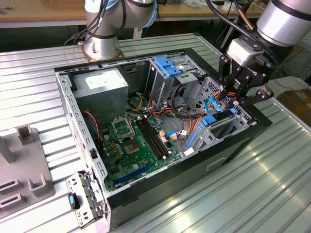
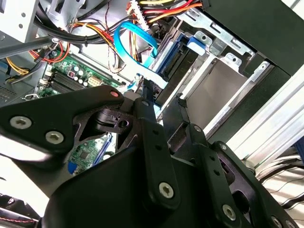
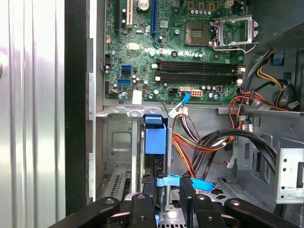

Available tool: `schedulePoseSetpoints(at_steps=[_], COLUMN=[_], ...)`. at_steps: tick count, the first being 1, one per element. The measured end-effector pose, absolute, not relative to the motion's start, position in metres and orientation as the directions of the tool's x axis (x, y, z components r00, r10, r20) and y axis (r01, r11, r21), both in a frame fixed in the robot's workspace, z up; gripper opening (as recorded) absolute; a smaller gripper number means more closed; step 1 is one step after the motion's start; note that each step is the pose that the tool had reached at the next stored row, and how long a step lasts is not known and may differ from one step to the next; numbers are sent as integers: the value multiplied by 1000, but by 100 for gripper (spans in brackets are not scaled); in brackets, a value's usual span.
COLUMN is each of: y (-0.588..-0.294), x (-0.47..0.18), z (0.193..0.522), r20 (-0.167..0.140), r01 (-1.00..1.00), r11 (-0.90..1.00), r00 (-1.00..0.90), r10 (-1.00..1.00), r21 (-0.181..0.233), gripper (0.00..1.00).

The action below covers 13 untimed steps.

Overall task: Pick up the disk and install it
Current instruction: 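Insert the second disk wire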

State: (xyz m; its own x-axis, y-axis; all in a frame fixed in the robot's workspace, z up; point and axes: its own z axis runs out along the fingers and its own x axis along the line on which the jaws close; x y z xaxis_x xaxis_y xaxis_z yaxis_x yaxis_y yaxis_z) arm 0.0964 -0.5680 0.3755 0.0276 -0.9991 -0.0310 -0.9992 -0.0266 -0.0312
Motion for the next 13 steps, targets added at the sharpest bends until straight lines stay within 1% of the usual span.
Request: schedulePoseSetpoints(at_steps=[9, 13], y=[-568, -567], x=[97, 120], z=[375, 375], r20=[-31, -31], r01=[-999, -998], r11=[-26, -55], r00=[27, 56], r10=[-999, -998], r21=[-31, -31], gripper=[36, 36])
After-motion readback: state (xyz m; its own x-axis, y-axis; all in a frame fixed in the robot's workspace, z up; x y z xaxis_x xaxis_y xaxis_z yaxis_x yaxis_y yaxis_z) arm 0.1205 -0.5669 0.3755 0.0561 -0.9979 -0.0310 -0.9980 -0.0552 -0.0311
